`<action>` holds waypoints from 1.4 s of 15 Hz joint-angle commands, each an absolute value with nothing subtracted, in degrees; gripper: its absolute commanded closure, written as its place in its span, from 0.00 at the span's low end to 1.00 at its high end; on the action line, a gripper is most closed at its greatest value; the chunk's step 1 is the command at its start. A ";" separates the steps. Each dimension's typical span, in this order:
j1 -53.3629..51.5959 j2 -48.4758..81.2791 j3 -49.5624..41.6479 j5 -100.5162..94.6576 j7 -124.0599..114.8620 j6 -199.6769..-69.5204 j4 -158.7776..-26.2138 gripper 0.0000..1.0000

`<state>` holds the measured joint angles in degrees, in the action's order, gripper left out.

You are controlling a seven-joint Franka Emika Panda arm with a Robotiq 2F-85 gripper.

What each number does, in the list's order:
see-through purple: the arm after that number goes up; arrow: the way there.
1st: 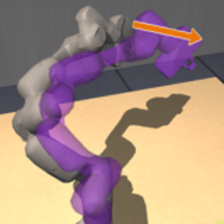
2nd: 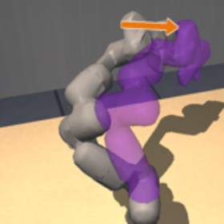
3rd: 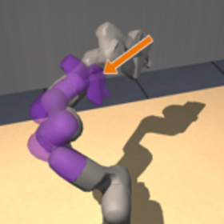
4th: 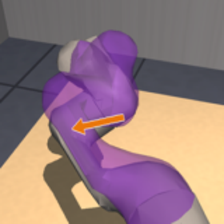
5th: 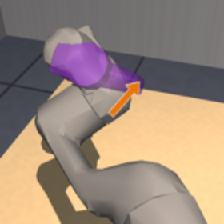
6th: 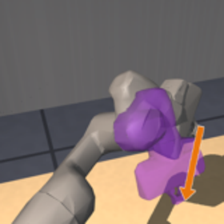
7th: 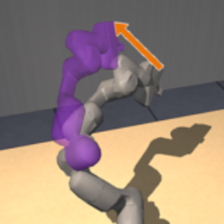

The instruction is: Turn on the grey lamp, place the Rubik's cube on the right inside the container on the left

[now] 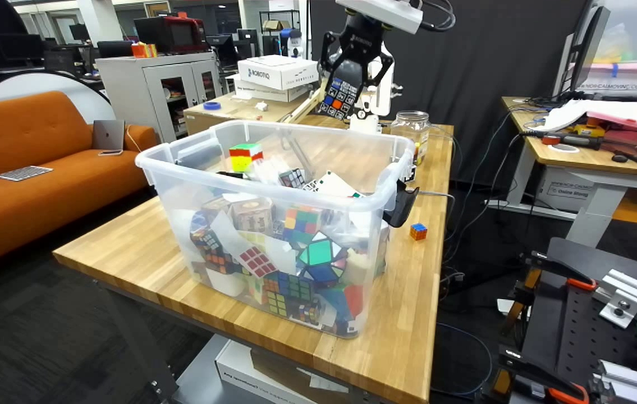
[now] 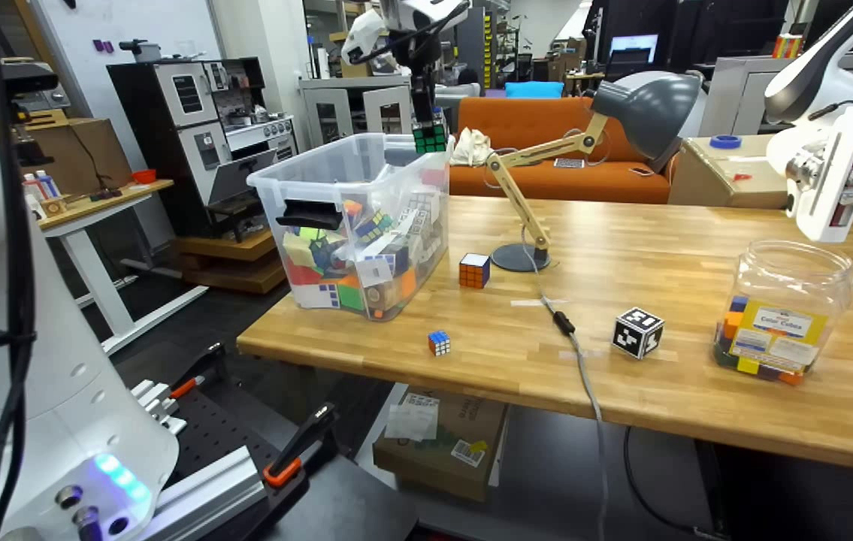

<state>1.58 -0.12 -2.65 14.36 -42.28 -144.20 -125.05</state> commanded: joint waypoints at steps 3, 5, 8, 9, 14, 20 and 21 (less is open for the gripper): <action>0.55 -2.12 -1.27 19.59 -29.39 -139.84 -122.76 0.62; 0.17 -1.18 -1.08 21.50 -26.28 -136.17 -122.58 0.62; 0.08 1.19 -0.74 21.25 -24.49 -131.60 -122.23 0.62; 0.06 2.14 -0.68 20.72 -24.76 -130.89 -122.22 0.62; 0.10 4.62 -0.66 20.95 -24.88 -129.06 -122.62 0.12; 0.70 2.68 -1.49 20.91 -24.02 -132.86 -125.31 0.00; 1.12 1.62 -1.91 21.37 -23.76 -134.87 -126.38 0.00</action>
